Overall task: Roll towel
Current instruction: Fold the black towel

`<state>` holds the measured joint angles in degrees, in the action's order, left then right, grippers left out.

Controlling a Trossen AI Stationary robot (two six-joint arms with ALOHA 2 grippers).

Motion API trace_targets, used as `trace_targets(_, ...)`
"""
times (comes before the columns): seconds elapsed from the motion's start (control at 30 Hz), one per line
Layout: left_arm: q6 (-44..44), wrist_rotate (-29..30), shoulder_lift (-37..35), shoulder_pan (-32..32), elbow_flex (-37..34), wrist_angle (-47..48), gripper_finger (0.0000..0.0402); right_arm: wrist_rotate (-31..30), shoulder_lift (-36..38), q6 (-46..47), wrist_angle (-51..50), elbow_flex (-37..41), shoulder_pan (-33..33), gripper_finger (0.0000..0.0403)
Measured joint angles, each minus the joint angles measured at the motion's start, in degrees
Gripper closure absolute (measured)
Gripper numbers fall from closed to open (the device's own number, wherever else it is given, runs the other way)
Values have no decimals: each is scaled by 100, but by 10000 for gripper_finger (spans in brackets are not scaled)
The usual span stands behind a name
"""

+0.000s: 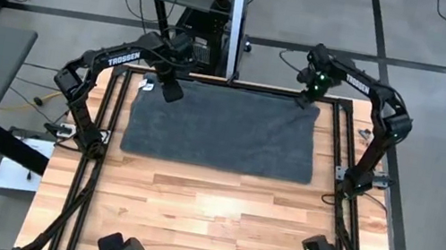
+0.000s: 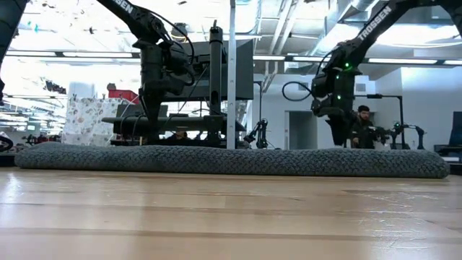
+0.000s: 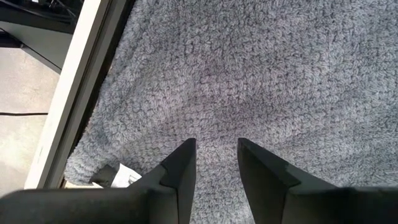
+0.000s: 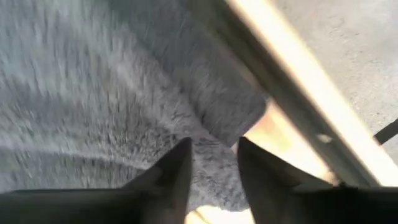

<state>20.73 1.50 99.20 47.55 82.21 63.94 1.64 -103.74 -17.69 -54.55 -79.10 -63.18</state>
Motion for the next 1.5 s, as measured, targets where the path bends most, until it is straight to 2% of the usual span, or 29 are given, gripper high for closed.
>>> trace_targets(0.1,-28,-27,0,0,0,85,301,473,9,189,-420,-338,-4,190)
trace_targets(0.17,-93,-184,0,0,-5,200,301,1101,11,346,-630,-447,71,165)
trace_targets(0.27,-307,-463,0,-9,-185,192,301,2114,11,520,-838,-366,268,147)
trace_targets(0.33,-525,-510,-8,-20,-392,206,301,2380,11,614,-876,-192,512,145)
trace_targets(0.5,-1047,-572,-363,-329,-1282,-138,301,2270,39,895,-807,433,1489,149)
trace_targets(0.67,-1639,-568,-1159,-704,-2538,-853,301,1140,208,1789,8,1124,2366,159)
trace_targets(0.9,-2475,-500,-1981,-954,-4200,-1728,301,1047,341,2793,952,2002,3245,165)
trace_targets(1.07,-2754,-303,-1953,-1059,-4009,-1766,301,807,386,3118,1134,2547,3644,165)
trace_targets(1.23,-3028,-428,-1948,-1180,-4015,-1603,301,781,439,3286,1019,2661,3841,165)
trace_targets(1.4,-3302,-448,-1939,-1355,-4019,-1044,301,302,898,3384,844,2730,3852,165)
trace_targets(1.5,-3638,-660,-1939,-1467,-4020,-843,301,198,1206,3421,782,2816,3831,165)
